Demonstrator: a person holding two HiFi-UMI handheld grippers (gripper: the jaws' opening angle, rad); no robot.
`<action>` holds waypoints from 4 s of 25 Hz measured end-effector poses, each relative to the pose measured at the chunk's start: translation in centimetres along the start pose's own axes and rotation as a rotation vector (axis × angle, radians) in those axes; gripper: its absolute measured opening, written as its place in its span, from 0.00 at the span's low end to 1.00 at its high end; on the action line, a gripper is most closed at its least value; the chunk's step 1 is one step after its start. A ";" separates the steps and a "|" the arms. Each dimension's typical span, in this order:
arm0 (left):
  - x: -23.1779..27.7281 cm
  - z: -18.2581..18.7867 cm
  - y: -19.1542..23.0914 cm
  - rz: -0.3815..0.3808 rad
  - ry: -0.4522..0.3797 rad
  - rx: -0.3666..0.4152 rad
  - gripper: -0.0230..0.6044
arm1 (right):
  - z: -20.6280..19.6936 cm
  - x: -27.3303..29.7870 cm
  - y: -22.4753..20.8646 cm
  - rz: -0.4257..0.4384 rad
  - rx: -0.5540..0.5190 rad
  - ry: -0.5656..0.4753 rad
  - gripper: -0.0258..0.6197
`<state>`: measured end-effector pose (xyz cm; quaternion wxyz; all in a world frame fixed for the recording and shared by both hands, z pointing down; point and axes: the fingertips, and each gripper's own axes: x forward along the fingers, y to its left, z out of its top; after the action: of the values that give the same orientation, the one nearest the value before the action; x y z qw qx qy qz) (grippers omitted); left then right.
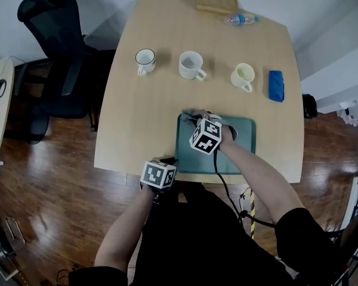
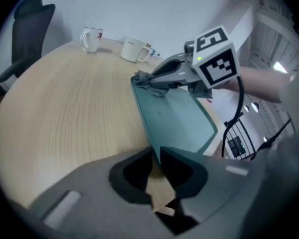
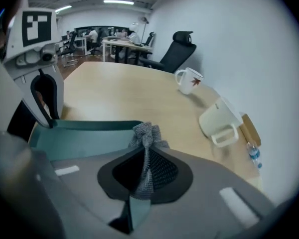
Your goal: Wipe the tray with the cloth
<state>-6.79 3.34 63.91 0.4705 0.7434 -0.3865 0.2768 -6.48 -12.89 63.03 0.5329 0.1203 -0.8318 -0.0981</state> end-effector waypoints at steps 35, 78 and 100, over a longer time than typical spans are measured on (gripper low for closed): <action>0.0 -0.8 1.8 0.058 -0.018 -0.022 0.11 | -3.2 -2.0 5.0 0.208 -0.236 -0.039 0.08; 0.3 -0.6 0.6 0.074 0.017 -0.046 0.10 | -8.0 -2.5 -0.8 0.096 -0.059 -0.046 0.08; 0.3 -0.6 0.6 0.074 0.038 -0.028 0.10 | -9.8 -9.6 17.0 0.436 -0.104 -0.142 0.08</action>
<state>-7.17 3.62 64.74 0.4777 0.7165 -0.4084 0.3027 4.69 5.88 63.71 0.4873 -0.0970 -0.8672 -0.0316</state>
